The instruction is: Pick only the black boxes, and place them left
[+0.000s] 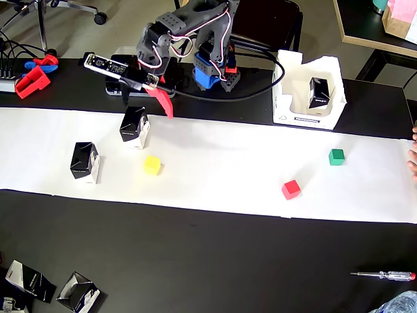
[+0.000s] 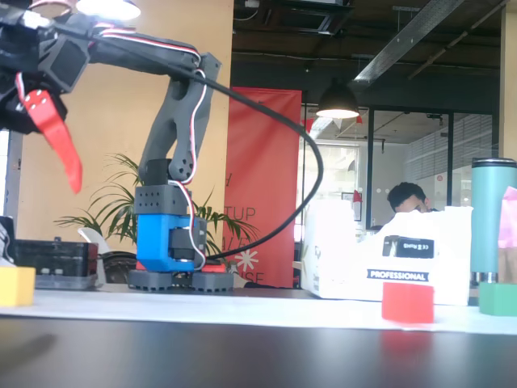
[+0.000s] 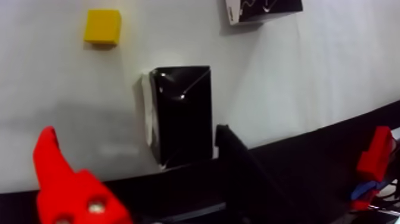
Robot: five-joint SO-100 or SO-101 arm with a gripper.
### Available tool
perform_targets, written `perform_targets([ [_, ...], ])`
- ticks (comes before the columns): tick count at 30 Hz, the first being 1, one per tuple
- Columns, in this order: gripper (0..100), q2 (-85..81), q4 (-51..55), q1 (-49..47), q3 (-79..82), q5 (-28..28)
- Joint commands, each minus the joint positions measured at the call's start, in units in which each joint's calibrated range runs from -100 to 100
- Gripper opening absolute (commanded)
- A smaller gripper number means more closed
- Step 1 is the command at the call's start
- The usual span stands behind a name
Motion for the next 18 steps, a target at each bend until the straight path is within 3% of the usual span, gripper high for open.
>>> perform_targets([
  [1,51,1.43,-4.24,0.37,-1.03,2.06],
  [15,50,12.81,-9.25,-2.75,-1.12,2.63],
  [18,43,13.83,-9.09,-5.78,0.04,2.37],
])
